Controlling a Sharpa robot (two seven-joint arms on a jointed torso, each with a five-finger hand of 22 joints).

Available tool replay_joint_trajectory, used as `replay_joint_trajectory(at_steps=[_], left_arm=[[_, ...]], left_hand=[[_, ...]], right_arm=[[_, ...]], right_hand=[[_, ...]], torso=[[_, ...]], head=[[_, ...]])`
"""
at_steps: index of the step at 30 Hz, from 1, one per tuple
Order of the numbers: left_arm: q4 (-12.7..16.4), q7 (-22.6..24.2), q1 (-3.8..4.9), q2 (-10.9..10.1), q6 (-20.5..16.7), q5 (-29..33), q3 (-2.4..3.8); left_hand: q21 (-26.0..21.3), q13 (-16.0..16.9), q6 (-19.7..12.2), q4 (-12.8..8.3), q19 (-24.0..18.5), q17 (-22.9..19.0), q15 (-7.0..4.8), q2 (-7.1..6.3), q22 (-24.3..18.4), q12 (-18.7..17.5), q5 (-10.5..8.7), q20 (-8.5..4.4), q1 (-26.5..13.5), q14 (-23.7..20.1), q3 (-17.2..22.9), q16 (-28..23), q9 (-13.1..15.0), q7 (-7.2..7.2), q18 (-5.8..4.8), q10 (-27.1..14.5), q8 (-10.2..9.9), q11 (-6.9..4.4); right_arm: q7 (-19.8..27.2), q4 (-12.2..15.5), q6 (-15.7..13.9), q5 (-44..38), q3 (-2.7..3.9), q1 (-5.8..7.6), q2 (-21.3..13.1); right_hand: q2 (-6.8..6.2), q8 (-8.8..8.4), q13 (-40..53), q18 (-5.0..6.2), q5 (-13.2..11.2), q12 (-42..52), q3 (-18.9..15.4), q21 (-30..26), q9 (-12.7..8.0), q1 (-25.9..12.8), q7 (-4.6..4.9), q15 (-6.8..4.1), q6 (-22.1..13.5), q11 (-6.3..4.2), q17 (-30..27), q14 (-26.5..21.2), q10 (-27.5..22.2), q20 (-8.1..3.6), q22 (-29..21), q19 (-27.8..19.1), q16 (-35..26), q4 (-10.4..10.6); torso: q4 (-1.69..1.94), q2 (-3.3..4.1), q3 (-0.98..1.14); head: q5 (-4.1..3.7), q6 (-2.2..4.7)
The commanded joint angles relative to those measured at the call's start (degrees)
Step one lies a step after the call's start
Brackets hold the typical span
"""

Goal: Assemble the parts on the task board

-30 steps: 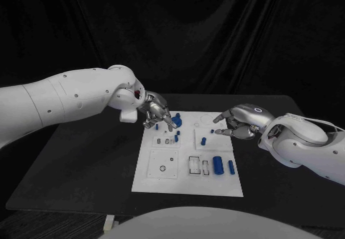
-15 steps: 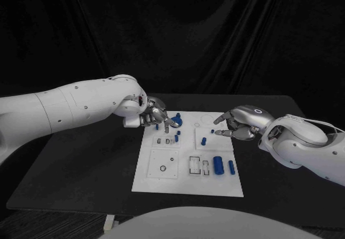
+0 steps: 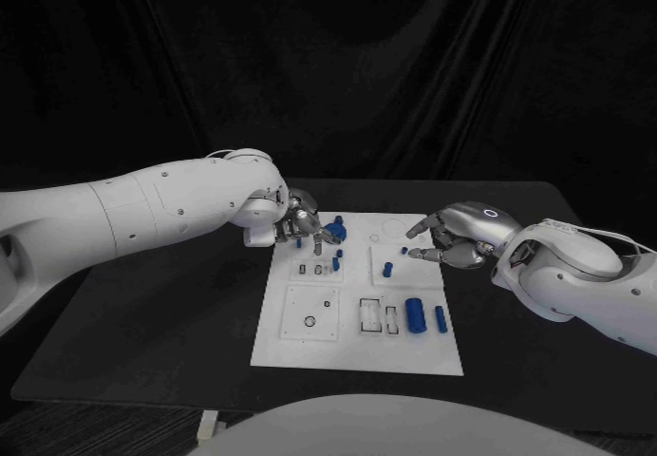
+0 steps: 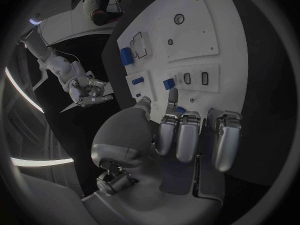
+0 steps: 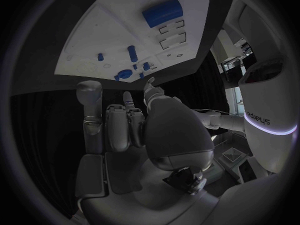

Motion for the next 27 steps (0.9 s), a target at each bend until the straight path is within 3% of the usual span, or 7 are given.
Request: replay_joint_trajectory(at_steps=[1, 14, 27], left_arm=[[-0.2, -3.5, -0.47, 0.5, -1.0, -0.3, 0.07], [-0.7, -5.4, -1.86, 2.1, -2.1, -0.3, 0.07], [-1.9, -4.6, -2.18, 3.6, -2.1, -0.3, 0.07]], left_hand=[[-0.1, 15.1, 0.3, -0.4, 5.2, 15.1, -0.58, -0.03, 14.3, 0.1, 0.56, -0.44, 0.6, 6.2, 0.5, 0.2, 1.2, -0.48, -0.09, 6.0, 0.7, -0.58], [-0.6, 15.1, -2.0, -1.3, 4.4, 15.1, -1.28, 0.24, 13.4, 0.1, 2.43, -1.20, -0.1, 6.2, 2.0, 0.2, 10.1, -1.08, 0.18, 6.0, 4.1, -1.21], [-1.0, 15.1, -3.2, -2.0, 3.6, 15.1, -1.27, 0.11, 12.6, 0.1, 2.75, -1.23, 0.0, 6.2, 2.8, 0.2, 14.0, -1.10, 0.41, 6.0, 4.9, -1.19]], right_arm=[[0.0, 0.1, -0.9, -0.1, 0.04, -0.15, -0.2], [-0.3, 0.2, -1.1, -0.1, 0.04, -0.14, -0.6], [-0.7, -0.3, -1.1, -0.1, 0.04, -0.14, -0.3]], right_hand=[[0.01, -0.33, 6.9, 0.32, 0.4, 0.4, -0.1, -0.1, -0.1, -0.7, -0.07, -0.03, 0.4, 0.10, 3.1, 3.2, 0.4, 0.09, 4.6, 0.5, 0.3, -0.1], [-0.06, -0.36, 7.0, 0.30, 0.8, 0.5, -0.1, 0.0, -0.1, -0.7, -0.01, -0.04, 0.4, 0.12, 3.2, 3.2, 0.5, 0.08, 4.7, 0.5, 0.3, -0.2], [-0.13, -0.33, 7.0, 0.30, 1.2, 0.5, 0.0, 0.0, -0.1, -0.5, 0.06, -0.03, 0.6, 0.15, 3.2, 3.2, 0.5, 0.08, 4.7, 0.6, 0.3, -0.4]], torso=[[0.00, -0.03, 0.01], [-0.08, -0.01, 0.05], [0.06, -0.06, 0.04]], head=[[0.05, -0.01], [0.16, -0.01], [-0.05, -0.01]])
